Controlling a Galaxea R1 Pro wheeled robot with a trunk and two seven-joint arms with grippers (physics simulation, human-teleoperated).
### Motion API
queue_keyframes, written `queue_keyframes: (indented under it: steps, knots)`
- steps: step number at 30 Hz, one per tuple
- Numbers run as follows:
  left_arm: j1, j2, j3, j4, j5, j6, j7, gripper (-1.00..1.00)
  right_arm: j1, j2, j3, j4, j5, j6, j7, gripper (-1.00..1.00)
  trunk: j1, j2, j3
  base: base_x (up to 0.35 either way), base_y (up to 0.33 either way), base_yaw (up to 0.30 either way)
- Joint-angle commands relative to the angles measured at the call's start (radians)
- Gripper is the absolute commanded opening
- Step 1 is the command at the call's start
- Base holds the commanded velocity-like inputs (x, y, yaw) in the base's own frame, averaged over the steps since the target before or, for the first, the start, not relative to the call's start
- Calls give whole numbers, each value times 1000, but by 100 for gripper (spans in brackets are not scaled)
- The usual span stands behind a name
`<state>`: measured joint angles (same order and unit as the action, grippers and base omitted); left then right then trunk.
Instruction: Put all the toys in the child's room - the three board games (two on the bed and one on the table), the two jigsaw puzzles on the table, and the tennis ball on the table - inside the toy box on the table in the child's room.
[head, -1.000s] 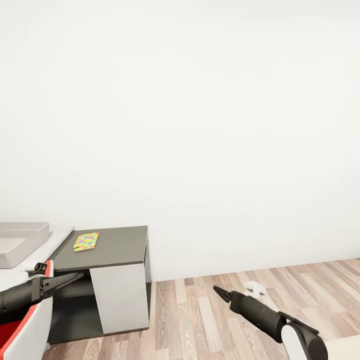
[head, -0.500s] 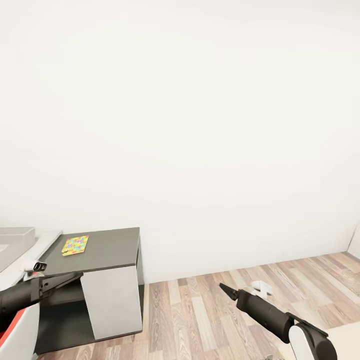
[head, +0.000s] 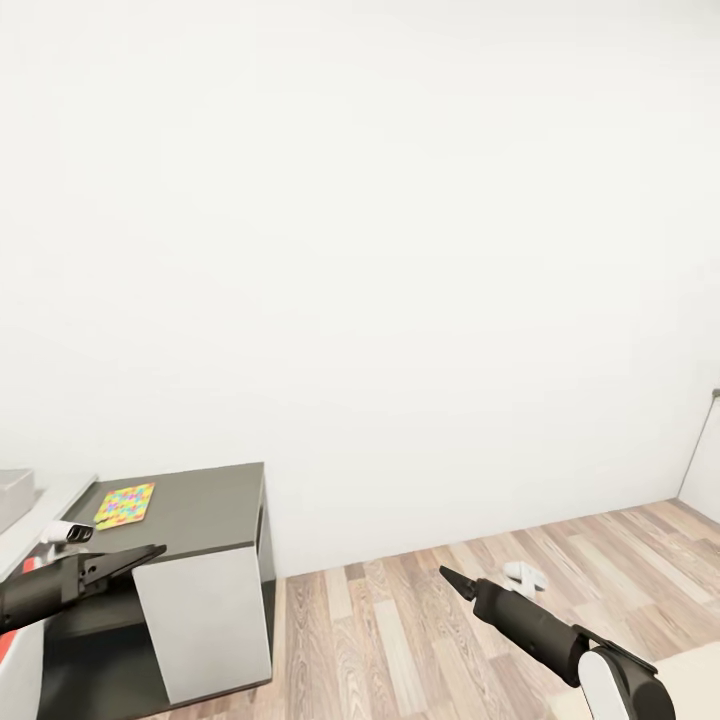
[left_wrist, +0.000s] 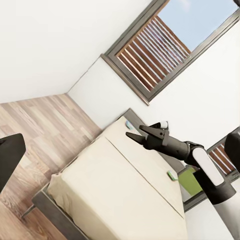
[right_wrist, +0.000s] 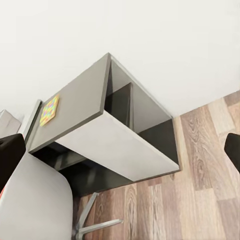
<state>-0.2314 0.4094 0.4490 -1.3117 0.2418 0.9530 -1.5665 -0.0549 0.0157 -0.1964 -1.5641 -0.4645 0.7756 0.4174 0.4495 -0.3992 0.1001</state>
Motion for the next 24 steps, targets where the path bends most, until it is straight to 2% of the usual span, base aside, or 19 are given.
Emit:
queue_keyframes:
  steps: [1, 8, 24]
  knots:
    - [0, 0, 0, 0, -1, 11, -4, 100, -1, 1, -3, 0, 0, 7, 4, 100, 0, -1, 0, 26, 0, -11]
    - [0, 0, 0, 0, -1, 10, -4, 100, -1, 2, -2, 1, 0, 7, 4, 100, 0, -1, -1, 74, 9, -5]
    - [0, 0, 0, 0, -1, 9, -4, 100, -1, 3, -5, 1, 0, 6, 4, 100, 0, -1, -1, 226, 37, -1]
